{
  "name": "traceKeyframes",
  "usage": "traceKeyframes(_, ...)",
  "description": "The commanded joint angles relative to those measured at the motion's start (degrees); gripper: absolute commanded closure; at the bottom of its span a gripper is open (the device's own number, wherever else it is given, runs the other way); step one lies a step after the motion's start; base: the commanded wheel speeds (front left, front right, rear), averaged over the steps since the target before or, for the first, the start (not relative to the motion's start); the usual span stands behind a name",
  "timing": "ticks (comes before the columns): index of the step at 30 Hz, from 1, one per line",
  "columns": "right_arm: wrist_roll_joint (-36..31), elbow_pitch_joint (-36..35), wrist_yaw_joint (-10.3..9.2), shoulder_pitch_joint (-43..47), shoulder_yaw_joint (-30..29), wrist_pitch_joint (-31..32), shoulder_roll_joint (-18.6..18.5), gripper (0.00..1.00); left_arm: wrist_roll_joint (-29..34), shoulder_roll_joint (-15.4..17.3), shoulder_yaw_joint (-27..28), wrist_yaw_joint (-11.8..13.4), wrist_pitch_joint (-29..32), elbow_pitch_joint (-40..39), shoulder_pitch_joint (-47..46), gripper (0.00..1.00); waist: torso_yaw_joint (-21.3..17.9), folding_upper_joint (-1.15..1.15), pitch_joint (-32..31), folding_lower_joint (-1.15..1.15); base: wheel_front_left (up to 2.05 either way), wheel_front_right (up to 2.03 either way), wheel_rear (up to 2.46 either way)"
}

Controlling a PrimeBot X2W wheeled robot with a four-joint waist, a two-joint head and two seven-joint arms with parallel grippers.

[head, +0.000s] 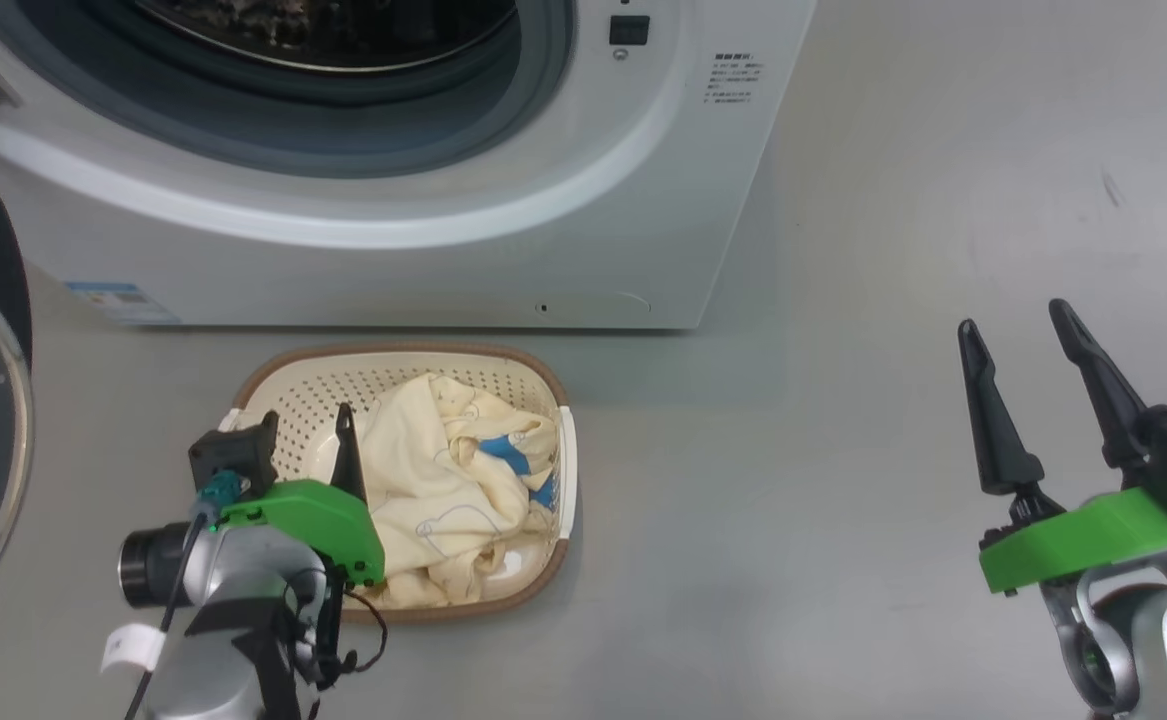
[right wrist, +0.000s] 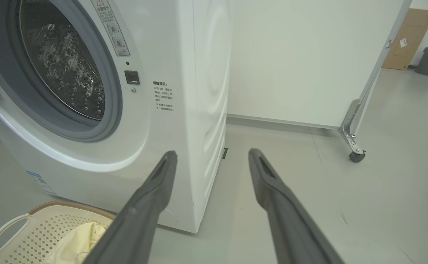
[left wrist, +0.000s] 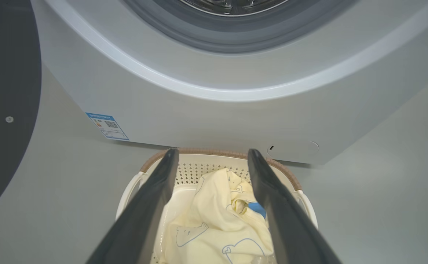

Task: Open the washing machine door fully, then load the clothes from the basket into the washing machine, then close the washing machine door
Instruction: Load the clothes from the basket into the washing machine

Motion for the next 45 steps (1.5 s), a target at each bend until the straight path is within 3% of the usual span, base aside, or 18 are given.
traceKeyframes(1,0.8,-2.3,-0.16,-2.5,1.6,0.0,-1.2,0.00,-0.6,0.8,1.4,-0.7,-0.4,2.2,-3.2,0.00,-0.6,0.00,3.6,-0.01,0.00,0.00,0.00)
traceKeyframes(12,2.2,-2.6,-0.16,-8.1,3.9,-1.9,-1.8,0.00,-8.7,0.6,5.3,-6.6,0.9,22.6,-14.7,0.00,-4.1,0.00,15.7,-0.01,0.00,0.00,0.00)
traceKeyframes(17,2.9,-3.2,-0.16,-10.6,4.6,-3.0,-1.8,0.00,-12.6,1.4,6.6,-8.3,6.3,27.2,-18.9,0.00,-5.8,0.00,21.8,-0.01,0.00,0.00,0.00)
traceKeyframes(24,3.4,-4.0,-0.16,-12.7,5.5,-4.3,-1.4,0.00,-17.4,2.9,5.3,-8.6,13.6,25.5,-22.6,0.00,-7.6,0.00,28.7,-0.01,0.00,0.00,0.00)
traceKeyframes(30,4.0,-4.6,-0.16,-14.2,6.3,-5.7,-1.0,0.00,-21.7,7.1,2.7,-8.6,17.5,21.7,-24.8,0.00,-9.2,0.00,34.1,-0.01,0.00,0.00,0.00)
traceKeyframes(37,4.7,-4.7,-0.16,-15.3,7.2,-6.9,-0.7,0.00,-23.1,11.0,1.1,-8.6,19.0,23.6,-28.2,0.00,-11.4,0.00,38.3,-0.01,0.00,0.00,0.00)
traceKeyframes(45,5.3,-4.2,-0.16,-15.9,7.8,-7.6,-0.5,0.00,-25.4,10.2,1.4,-8.7,20.9,27.6,-30.9,0.00,-12.6,0.00,40.6,-0.01,0.00,0.00,0.00)
